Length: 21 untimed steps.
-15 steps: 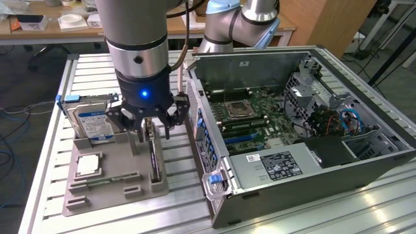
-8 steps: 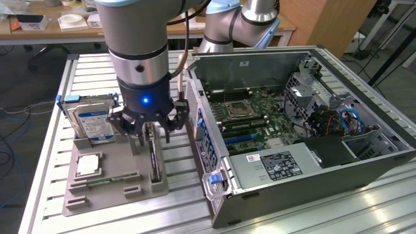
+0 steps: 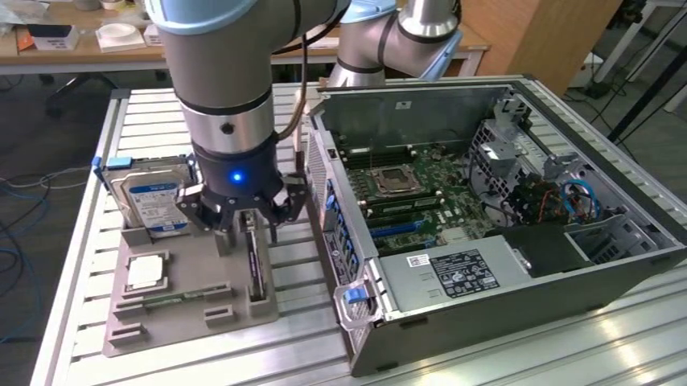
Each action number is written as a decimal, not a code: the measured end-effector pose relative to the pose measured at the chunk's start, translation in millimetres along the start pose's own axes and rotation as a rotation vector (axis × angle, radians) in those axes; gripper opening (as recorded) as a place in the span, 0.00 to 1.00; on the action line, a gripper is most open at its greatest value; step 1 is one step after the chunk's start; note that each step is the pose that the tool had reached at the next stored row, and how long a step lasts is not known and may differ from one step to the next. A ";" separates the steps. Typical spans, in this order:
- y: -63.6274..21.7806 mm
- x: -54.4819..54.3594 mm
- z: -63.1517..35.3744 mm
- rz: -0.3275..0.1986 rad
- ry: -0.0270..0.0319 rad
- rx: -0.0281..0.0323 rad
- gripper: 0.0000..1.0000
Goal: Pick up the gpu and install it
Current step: 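Pick up the gpu and move the gpu toward the slot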
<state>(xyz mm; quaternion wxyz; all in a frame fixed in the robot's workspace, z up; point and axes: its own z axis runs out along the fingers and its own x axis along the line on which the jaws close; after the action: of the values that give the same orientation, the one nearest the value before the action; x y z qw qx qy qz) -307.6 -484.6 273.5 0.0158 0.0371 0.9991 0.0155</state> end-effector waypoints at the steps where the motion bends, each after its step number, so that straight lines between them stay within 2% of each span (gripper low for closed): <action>1: 0.2 1.4 1.8 0.000 -0.0001 0.0001 0.56; 5: 1.4 6.3 9.0 0.000 -0.0001 0.0000 0.56; 10: 3.2 6.7 18.0 0.000 0.0000 0.0000 0.55; 11: 3.4 6.5 19.8 0.000 0.0000 0.0000 0.48; 21: 3.5 -2.0 38.4 0.000 -0.0002 0.0003 0.48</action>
<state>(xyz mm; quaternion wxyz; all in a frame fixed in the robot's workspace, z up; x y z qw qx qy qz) -304.1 -480.1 235.3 0.0159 0.0372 0.9991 0.0154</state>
